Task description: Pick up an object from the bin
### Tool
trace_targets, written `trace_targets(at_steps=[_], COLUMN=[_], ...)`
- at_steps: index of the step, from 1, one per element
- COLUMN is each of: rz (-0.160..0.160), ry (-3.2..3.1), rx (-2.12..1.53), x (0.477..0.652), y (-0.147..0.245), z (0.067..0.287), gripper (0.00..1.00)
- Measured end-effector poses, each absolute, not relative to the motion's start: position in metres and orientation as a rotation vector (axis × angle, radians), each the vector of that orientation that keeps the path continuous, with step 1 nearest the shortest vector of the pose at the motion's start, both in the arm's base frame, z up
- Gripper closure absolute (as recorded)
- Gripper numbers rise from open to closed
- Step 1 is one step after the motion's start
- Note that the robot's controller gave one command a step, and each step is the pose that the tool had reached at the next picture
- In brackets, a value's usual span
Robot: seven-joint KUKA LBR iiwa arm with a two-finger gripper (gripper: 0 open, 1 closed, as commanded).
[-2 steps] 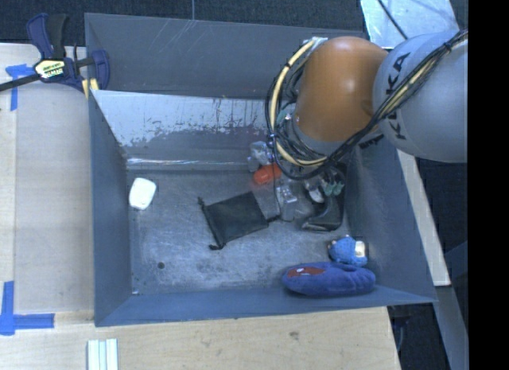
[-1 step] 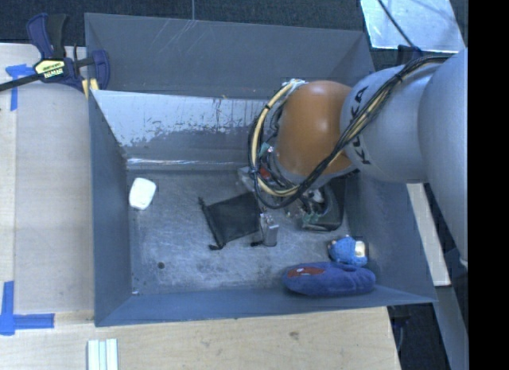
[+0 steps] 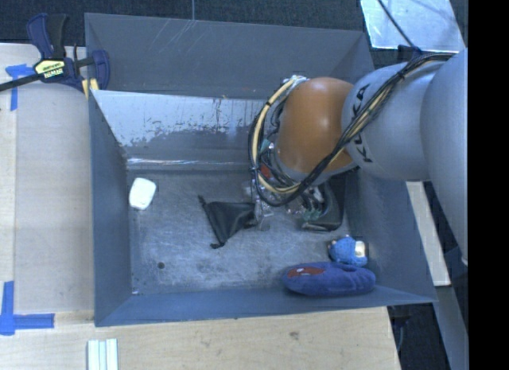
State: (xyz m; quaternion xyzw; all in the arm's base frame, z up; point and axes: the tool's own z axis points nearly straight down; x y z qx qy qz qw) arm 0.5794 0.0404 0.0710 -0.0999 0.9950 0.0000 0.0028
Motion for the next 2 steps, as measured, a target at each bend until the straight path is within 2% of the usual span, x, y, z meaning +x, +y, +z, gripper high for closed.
trace_targets(at_steps=[1,2], rz=[0.000,-0.002], ry=[3.117,3.118], rx=[-0.267,-0.265], x=[0.589,0.544], y=[0.041,0.023], z=[0.169,0.282], gripper=[1.00,1.00])
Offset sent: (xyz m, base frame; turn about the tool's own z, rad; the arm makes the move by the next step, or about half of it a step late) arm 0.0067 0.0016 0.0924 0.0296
